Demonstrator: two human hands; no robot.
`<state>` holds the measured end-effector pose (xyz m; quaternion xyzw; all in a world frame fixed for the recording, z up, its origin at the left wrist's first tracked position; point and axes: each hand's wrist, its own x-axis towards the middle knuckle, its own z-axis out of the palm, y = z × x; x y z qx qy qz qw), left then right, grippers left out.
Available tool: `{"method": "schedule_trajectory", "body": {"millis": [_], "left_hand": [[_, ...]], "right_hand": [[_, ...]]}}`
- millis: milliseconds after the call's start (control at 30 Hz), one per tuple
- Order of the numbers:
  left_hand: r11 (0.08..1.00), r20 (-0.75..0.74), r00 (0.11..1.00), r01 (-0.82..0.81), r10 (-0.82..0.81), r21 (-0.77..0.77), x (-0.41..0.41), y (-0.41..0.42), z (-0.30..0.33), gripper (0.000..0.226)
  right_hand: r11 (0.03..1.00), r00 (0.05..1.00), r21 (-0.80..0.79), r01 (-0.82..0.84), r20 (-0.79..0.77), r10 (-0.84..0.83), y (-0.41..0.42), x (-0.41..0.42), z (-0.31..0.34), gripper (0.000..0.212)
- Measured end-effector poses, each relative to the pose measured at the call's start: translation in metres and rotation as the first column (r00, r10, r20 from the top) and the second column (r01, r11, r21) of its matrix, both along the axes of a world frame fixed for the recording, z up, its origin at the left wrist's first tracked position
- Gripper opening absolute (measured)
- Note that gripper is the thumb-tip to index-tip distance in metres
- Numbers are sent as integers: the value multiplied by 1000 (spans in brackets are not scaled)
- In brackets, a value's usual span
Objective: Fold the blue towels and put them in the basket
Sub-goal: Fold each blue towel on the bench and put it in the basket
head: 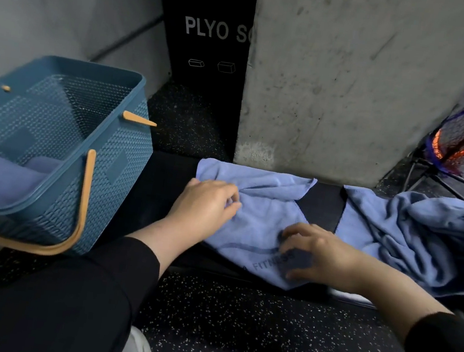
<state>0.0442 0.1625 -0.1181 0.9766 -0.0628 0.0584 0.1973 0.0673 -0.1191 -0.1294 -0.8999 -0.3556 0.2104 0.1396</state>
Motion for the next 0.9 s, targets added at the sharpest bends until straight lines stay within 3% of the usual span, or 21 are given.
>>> {"method": "schedule_trajectory", "body": {"millis": [67,167,300,367,433,500,567,633,700,800,900], "left_hand": [[987,-119,983,131,-141,-89,-7,-3,1,19],[939,-323,893,342,-314,33,-22,-10,-3,32],[942,-266,931,296,-249,155,-27,-12,-4,36],[962,-162,966,227,-202,153,-27,-16,-3,32],[984,-82,981,177,-178,-19,-29,-26,4,28],[966,-99,970,206,-223,-155,-33,-37,15,27],[961,-89,962,248,-260,-124,-35,-48,23,33],[973,-60,983,162,-174,-163,-36,-56,26,37],[951,-45,995,71,-89,-299,-32,-59,25,31],[908,-37,999,4,-21,-420,-21,-58,24,43],[792,-148,989,-81,-12,-606,-11,-50,26,22]], "right_hand": [[999,1000,-34,-21,-21,20,-7,-5,4,58],[999,993,-39,9,116,-5,-4,-17,5,32],[994,954,-30,109,285,-95,9,-27,2,11],[954,938,119,275,186,-294,16,-28,11,11],[869,897,243,431,-10,-442,24,-26,22,13],[788,862,353,504,-143,-487,31,-24,32,13],[715,833,428,553,-258,-490,36,-23,40,15],[675,809,446,587,-344,-476,41,-23,47,19],[652,796,458,605,-388,-466,45,-24,51,20],[616,769,461,639,-363,-526,48,-22,50,19],[622,771,467,628,-266,-579,48,-17,50,15]]}}
